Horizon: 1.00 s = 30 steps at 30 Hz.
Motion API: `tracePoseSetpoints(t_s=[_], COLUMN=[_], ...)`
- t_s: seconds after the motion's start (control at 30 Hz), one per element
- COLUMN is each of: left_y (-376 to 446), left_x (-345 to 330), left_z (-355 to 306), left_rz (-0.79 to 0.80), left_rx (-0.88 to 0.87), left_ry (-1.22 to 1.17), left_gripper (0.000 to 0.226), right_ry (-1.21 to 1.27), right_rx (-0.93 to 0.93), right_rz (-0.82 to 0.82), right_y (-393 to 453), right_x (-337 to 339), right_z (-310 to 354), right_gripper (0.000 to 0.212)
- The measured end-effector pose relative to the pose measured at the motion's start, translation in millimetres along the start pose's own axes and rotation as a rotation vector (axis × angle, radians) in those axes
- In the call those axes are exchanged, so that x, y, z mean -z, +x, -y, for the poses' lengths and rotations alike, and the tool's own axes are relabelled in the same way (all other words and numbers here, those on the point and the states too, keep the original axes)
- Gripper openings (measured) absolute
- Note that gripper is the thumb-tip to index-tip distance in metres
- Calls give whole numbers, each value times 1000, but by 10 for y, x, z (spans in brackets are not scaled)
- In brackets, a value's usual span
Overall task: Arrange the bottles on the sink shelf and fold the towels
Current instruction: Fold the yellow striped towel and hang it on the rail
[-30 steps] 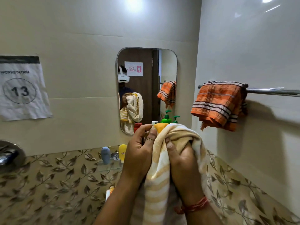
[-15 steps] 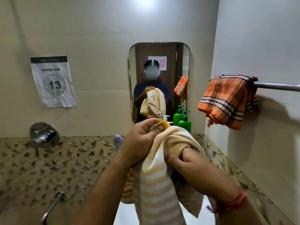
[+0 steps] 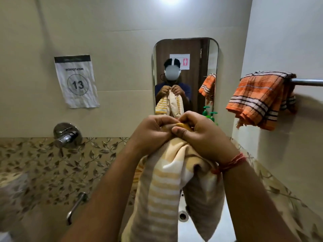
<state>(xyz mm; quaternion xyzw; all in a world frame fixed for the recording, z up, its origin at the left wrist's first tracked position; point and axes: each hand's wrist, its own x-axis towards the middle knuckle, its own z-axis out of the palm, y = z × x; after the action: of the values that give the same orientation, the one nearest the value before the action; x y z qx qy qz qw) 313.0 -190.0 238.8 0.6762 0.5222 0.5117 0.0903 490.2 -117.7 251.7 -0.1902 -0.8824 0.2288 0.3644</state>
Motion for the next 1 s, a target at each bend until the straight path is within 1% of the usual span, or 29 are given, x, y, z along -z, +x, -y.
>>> tracePoseSetpoints(t_s=[0.03, 0.07, 0.1, 0.13, 0.17, 0.23, 0.27, 0.3, 0.4, 0.53, 0.6, 0.63, 0.7, 0.77, 0.87, 0.93, 1.0], left_y=[-35, -64, -103, -136, -176, -256, -293, -318, -353, -385, -424, -444, -455, -404, -251, -157, -86], left_x=[50, 93, 149, 202, 251, 316, 345, 373, 464, 609, 669, 678, 640, 539, 352, 258, 217], left_z=[11, 23, 26, 46, 47, 85, 117, 135, 161, 251, 331, 362, 381, 280, 3, -168, -259], left_rz=[-57, -120, -146, -116, -42, 133, 163, 149, 47, 19, -54, -119, -256, -332, -265, -244, -254], left_rx=[-3, 0, 20, 46, 84, 179, 215, 233, 221, 260, 316, 341, 345, 283, 165, 139, 150], left_ry=[-4, -17, -40, -51, -46, 8, 24, 19, 10, 134, 170, 187, 201, 141, -1, -96, -170], left_gripper=[4, 10, 17, 20, 18, 17, 19, 21, 21, 30, 27, 24, 19, 17, 13, 12, 12], right_ry=[-4, -7, -10, -22, -38, -41, -34, -30, -29, 47, 100, 117, 112, 136, 184, 252, 319], right_rx=[-11, -15, -11, -7, -7, -23, -32, -40, -63, -133, -169, -187, -219, -226, -196, -195, -209], right_rz=[8, 16, 21, 14, -11, -97, -141, -173, -195, -326, -358, -342, -258, -132, 7, 11, -16], right_y=[-4, -9, -9, -5, 2, 9, 11, 13, 4, -46, -74, -90, -110, -104, -51, -15, -7], right_x=[-4, -4, -10, -11, -6, 28, 50, 72, 111, 228, 353, 405, 457, 421, 251, 152, 108], right_z=[18, 35, 56, 77, 94, 116, 125, 128, 125, 96, 89, 83, 89, 129, 196, 208, 197], right_gripper=[21, 18, 14, 12, 10, 10, 11, 12, 12, 13, 16, 16, 17, 16, 14, 16, 16])
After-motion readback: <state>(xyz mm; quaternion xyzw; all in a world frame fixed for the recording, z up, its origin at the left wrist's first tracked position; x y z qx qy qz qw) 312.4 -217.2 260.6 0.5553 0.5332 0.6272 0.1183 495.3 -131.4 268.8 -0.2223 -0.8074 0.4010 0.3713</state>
